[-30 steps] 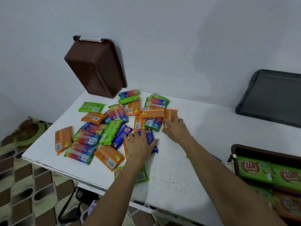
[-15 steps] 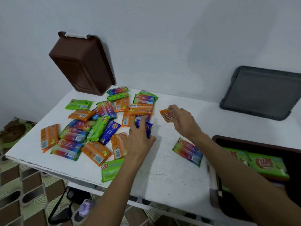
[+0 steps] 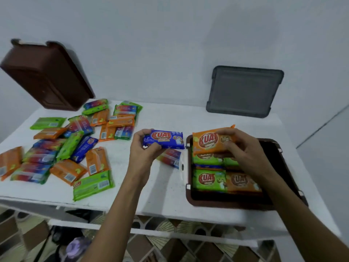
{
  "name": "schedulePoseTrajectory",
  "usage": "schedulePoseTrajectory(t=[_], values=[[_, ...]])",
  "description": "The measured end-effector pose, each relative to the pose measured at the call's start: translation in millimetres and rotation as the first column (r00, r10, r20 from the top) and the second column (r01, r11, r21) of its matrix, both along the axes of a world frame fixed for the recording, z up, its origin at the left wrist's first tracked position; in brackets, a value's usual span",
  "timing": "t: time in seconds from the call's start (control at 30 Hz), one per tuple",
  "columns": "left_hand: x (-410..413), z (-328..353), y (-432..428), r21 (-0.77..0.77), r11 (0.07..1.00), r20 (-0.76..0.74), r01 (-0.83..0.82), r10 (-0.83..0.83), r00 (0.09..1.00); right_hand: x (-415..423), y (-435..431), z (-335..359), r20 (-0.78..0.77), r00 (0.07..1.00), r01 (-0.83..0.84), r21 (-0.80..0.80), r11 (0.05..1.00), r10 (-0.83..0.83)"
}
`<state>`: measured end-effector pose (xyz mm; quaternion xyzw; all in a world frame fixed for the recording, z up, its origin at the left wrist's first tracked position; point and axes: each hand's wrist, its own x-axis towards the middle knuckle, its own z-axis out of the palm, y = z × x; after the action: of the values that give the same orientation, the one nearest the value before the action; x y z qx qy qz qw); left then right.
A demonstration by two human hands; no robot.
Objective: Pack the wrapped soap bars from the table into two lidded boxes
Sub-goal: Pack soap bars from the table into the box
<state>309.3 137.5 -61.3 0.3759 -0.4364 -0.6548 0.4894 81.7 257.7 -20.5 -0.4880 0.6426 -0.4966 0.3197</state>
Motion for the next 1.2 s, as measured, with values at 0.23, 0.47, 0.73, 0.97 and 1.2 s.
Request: schedulePoseTrajectory(t=[0.23, 0.47, 0.73, 0.97, 1.2], values=[[-32, -16, 28, 0.03, 0.999, -0.014, 0.026, -0.025, 1.0, -17, 47, -26, 0.158, 0.983, -0.126, 0.241, 0.962, 0.089], [-46, -33, 44, 0.021, 1.0, 0.059, 0.001, -0.002, 0.998, -19, 35, -58, 0.146, 0.977, -0.204, 0.46, 0.864, 0.154], [-47, -24, 48, -0.144, 0.987, 0.202, 0.063, -0.033, 0.979, -21, 37, -53, -0.541, 0.825, 0.014, 0.308, 0.951, 0.163], [-78, -8, 75, -0.234, 0.906, 0.396, 0.352, -0.242, 0.886, -23, 42, -24, 0.434, 0.901, -0.084, 0.15, 0.985, 0.011], [-71, -24, 68, -0.472, 0.677, 0.824, 0.565, 0.112, 0.555, -75, 85, -28, 0.121, 0.989, 0.047, 0.262, 0.964, -0.082]])
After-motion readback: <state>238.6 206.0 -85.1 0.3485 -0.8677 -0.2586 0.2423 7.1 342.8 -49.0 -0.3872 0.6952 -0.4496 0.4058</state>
